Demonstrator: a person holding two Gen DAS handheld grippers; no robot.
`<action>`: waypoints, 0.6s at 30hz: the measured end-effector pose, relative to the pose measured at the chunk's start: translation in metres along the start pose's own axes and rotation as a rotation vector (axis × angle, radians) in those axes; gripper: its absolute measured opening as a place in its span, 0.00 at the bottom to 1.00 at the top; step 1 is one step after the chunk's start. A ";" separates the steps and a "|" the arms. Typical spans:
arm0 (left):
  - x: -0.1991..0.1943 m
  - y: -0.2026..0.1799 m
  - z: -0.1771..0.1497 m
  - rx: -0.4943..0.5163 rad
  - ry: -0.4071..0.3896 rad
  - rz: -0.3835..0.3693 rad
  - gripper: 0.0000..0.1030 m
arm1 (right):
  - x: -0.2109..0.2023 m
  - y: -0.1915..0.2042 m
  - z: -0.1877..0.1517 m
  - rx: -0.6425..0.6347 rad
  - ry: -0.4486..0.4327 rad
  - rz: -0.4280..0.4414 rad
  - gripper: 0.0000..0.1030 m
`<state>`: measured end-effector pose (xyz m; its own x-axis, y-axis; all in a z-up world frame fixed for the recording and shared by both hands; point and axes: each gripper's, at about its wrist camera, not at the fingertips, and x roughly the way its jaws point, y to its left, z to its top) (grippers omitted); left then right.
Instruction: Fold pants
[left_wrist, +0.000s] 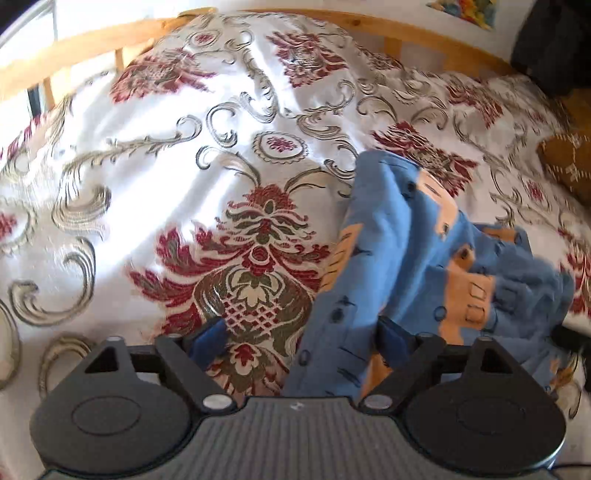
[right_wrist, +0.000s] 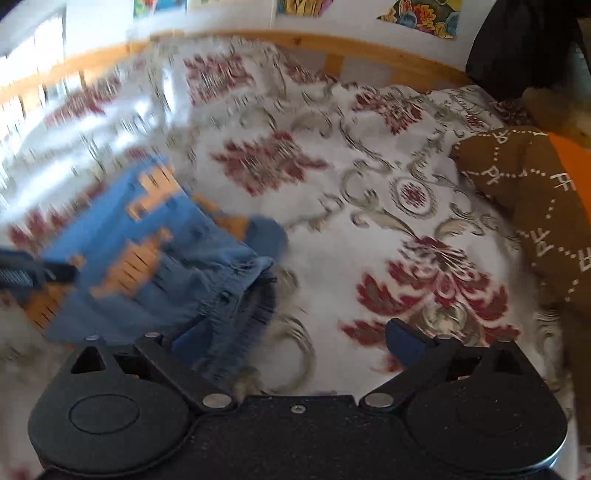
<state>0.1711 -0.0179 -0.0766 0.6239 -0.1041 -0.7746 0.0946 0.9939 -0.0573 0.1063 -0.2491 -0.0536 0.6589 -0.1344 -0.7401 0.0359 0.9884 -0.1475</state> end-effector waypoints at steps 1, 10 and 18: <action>-0.001 0.000 0.001 0.010 0.003 0.002 0.89 | 0.001 -0.004 -0.001 0.010 0.010 -0.022 0.98; -0.053 -0.002 0.022 0.044 -0.130 0.092 0.93 | -0.049 -0.016 0.010 0.102 -0.217 -0.050 0.99; -0.018 -0.057 0.062 0.373 -0.223 0.100 0.93 | -0.015 0.010 0.020 -0.035 -0.223 -0.070 0.99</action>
<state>0.2029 -0.0748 -0.0205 0.7926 -0.0541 -0.6074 0.2727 0.9223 0.2737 0.1114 -0.2363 -0.0310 0.8054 -0.1800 -0.5647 0.0641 0.9736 -0.2189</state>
